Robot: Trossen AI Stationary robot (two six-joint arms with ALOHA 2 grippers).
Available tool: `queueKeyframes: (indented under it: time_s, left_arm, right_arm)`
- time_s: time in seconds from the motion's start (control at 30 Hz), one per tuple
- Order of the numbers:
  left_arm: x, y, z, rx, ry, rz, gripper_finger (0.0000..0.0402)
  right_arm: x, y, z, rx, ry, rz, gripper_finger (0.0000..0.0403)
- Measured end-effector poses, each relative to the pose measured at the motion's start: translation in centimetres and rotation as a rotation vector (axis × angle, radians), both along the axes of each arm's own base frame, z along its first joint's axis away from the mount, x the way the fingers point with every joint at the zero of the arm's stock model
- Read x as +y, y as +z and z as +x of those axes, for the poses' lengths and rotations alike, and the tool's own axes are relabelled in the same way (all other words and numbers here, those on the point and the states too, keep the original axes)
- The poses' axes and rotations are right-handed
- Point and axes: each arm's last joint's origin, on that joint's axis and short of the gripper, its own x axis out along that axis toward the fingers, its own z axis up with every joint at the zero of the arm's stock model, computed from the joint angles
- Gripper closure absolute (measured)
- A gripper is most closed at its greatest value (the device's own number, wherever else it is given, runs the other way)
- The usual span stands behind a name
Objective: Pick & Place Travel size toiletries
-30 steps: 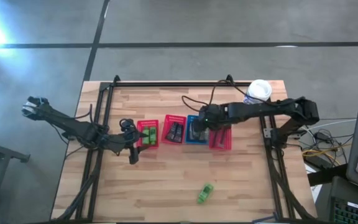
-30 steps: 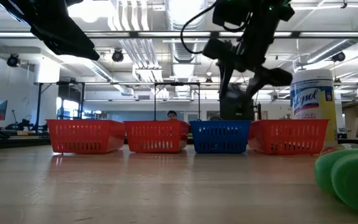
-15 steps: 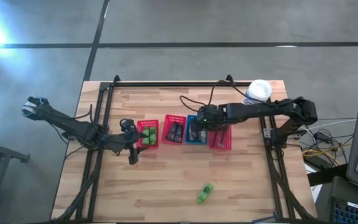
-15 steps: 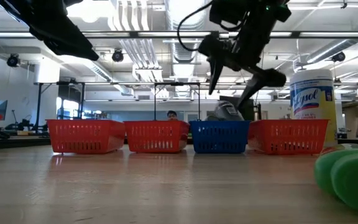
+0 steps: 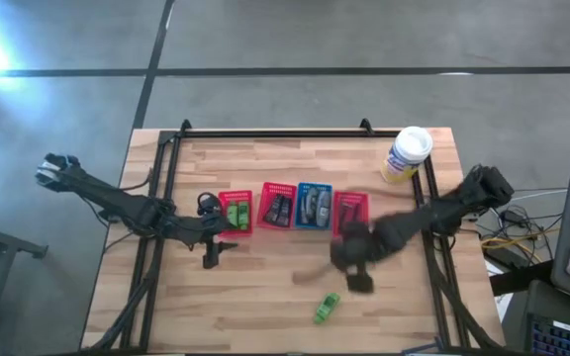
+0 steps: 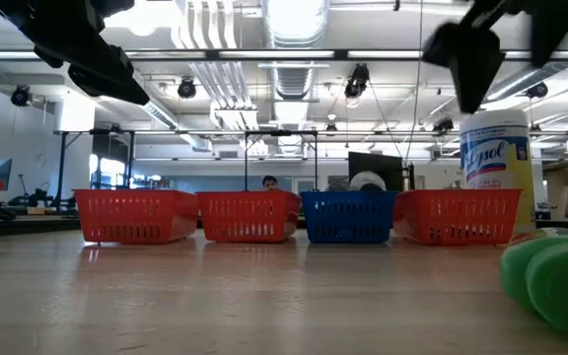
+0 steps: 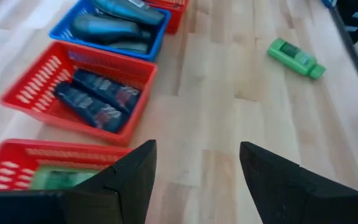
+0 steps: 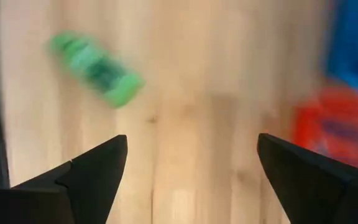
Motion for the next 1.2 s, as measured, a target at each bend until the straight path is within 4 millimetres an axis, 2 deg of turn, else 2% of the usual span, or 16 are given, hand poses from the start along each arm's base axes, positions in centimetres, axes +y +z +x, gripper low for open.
queueKeyframes:
  time_s: [0.1,0.17,0.23,0.4,0.57,0.77,0.87,1.0,1.2]
  left_arm:
    - [-0.4,-0.2,0.6,-0.006,0.013,-0.067,0.0165]
    - [-0.7,-0.4,1.0,-0.013,0.025,-0.098,0.0165]
    - [-0.9,-0.7,1.6,-0.020,0.043,-0.130,0.0165]
    - [-1.4,-1.5,2.5,-0.003,0.071,-0.175,0.0165]
    - [-1.8,-2.4,2.9,0.043,0.097,-0.219,0.0165]
    - [-1.9,-2.3,2.9,0.037,0.118,-0.258,0.0165]
    - [-1.9,-2.0,2.9,0.028,0.117,-0.263,0.0165]
    - [-1.9,-1.8,2.9,0.024,0.113,-0.262,0.0165]
    - [-2.0,-1.6,2.9,0.019,0.100,-0.250,0.0165]
  right_arm:
    - [2.9,-0.4,-0.6,-0.070,0.315,-0.071,0.0056]
    - [4.5,-0.8,-0.5,-0.138,0.449,-0.128,0.0058]
    - [5.5,-2.2,-0.5,-0.128,0.534,-0.170,0.0056]
    - [6.6,-4.8,1.0,-0.108,0.573,-0.127,0.0049]
    - [8.0,-7.1,2.8,-0.135,0.715,-0.132,0.0062]
    - [8.5,-10.3,3.8,-0.049,0.741,-0.171,0.0082]
    - [8.7,-11.3,4.4,-0.030,0.746,-0.166,0.0096]
    - [8.7,-11.8,4.7,0.010,0.735,-0.151,0.0135]
    - [8.6,-10.7,5.4,0.003,0.692,-0.114,0.0240]
